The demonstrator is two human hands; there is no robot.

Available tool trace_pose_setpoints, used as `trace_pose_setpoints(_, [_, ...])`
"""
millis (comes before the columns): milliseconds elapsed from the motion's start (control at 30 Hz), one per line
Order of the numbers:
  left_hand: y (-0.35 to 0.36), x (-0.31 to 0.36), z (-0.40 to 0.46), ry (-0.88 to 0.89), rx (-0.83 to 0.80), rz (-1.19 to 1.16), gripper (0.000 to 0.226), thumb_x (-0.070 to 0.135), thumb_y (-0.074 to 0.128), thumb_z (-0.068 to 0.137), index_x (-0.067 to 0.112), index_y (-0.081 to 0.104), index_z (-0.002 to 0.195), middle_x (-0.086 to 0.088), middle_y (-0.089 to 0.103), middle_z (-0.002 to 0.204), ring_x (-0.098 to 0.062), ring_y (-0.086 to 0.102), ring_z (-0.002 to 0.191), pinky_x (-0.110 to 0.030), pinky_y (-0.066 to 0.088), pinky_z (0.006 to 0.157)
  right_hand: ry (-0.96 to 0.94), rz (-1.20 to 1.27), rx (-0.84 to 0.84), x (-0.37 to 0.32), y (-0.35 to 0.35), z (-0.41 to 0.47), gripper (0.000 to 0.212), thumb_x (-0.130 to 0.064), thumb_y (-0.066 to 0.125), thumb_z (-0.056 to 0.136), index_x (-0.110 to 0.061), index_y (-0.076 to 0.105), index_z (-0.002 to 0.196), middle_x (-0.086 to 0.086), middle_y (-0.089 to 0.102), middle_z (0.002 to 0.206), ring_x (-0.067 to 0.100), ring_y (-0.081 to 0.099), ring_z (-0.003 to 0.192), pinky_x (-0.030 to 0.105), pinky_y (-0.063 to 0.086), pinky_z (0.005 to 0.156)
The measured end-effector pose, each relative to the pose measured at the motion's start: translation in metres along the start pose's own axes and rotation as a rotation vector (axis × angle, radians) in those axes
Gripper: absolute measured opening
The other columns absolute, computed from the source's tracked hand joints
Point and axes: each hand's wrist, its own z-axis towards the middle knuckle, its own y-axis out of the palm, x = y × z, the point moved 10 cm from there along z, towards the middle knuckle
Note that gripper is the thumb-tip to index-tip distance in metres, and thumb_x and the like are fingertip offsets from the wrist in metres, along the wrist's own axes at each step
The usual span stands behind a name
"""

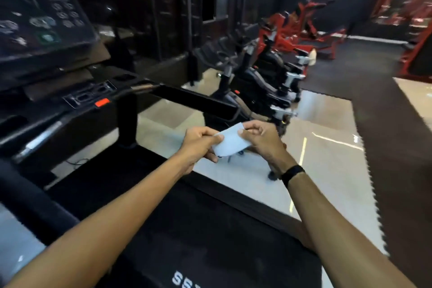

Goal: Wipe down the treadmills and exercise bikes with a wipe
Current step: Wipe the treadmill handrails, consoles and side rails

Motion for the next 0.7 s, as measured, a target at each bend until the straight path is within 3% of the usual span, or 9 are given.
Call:
trace_pose_setpoints(167, [-0.068,0.026,0.062,0.02,0.193,0.033,0.016,0.008,0.066,0.094,-0.006,0.067,0.101,-0.011,0.064,0.074,-0.016,0.058,0.046,-0.028,0.054,0.043,-0.035,0.085,-0.174,-0.023,0.067,0.097,0.008,0.0,0.066,0.092,-0.007,0.069,0.092,0.003,0.072,0.079,0.006,0.066,0.068,0.02,0.052,0.062])
trace_pose_setpoints(367, [-0.187,0.053,0.098,0.095,0.441,0.015,0.006,0.007,0.066,0.094,0.005,0.069,0.089,-0.01,0.064,0.073,-0.009,0.056,0.042,-0.021,0.048,0.039,-0.106,0.129,-0.382,-0.065,0.191,0.178,0.008,-0.002,0.064,0.094,0.002,0.068,0.098,0.016,0.068,0.091,0.024,0.063,0.081,0.039,0.053,0.073])
trace_pose_setpoints(500, [-0.278,0.069,0.13,0.186,0.574,0.022,0.01,0.009,0.067,0.093,0.0,0.071,0.095,-0.007,0.065,0.075,-0.009,0.058,0.052,-0.024,0.052,0.044,-0.163,0.183,-0.541,-0.101,0.278,0.227,0.013,-0.004,0.061,0.096,-0.008,0.073,0.1,0.013,0.075,0.097,0.019,0.069,0.086,0.035,0.055,0.077])
trace_pose_setpoints(700, [-0.403,0.111,0.186,0.321,0.723,0.038,0.007,0.009,0.07,0.091,0.006,0.076,0.091,-0.005,0.068,0.074,-0.011,0.061,0.06,-0.024,0.052,0.046,-0.17,0.305,-0.686,-0.149,0.399,0.319,0.021,-0.006,0.06,0.096,0.001,0.071,0.113,0.022,0.072,0.11,0.039,0.067,0.11,0.054,0.051,0.1])
